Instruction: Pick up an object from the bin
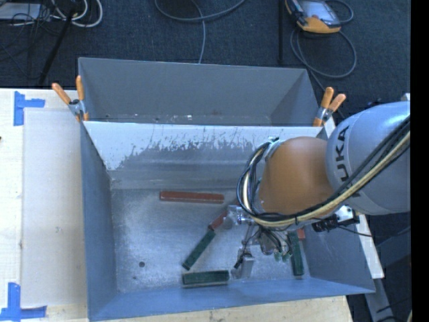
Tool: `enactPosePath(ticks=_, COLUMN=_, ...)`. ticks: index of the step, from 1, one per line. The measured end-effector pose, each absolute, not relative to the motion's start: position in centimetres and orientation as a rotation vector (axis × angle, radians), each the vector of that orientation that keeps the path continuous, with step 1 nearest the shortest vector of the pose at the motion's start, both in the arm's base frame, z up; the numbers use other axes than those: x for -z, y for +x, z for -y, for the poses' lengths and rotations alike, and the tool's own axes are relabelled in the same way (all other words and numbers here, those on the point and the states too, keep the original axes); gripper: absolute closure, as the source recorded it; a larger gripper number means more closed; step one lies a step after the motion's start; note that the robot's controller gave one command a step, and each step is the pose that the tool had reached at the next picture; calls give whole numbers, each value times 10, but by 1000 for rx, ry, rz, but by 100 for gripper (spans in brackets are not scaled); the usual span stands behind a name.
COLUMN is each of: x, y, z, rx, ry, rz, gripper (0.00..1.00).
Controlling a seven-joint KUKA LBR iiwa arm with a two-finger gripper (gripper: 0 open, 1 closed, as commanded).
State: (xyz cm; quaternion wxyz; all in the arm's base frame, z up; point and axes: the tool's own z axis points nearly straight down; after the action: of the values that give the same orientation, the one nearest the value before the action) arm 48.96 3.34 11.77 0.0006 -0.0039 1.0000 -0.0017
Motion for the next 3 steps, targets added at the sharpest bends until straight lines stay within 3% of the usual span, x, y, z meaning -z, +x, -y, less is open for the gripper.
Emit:
enactPosePath(ticks=1, x=-70, y=477, z=-28, rx=-1, ry=145, rz=-3133, gripper=0)
enactPosePath(ticks=2, x=-69, y=475, z=-27, rx=-1, ry=149, rz=-3141, gripper=100)
enactPosePath(ticks=3, x=-71, y=478, z=-27, rx=-2, ry=153, rz=-3129, gripper=0)
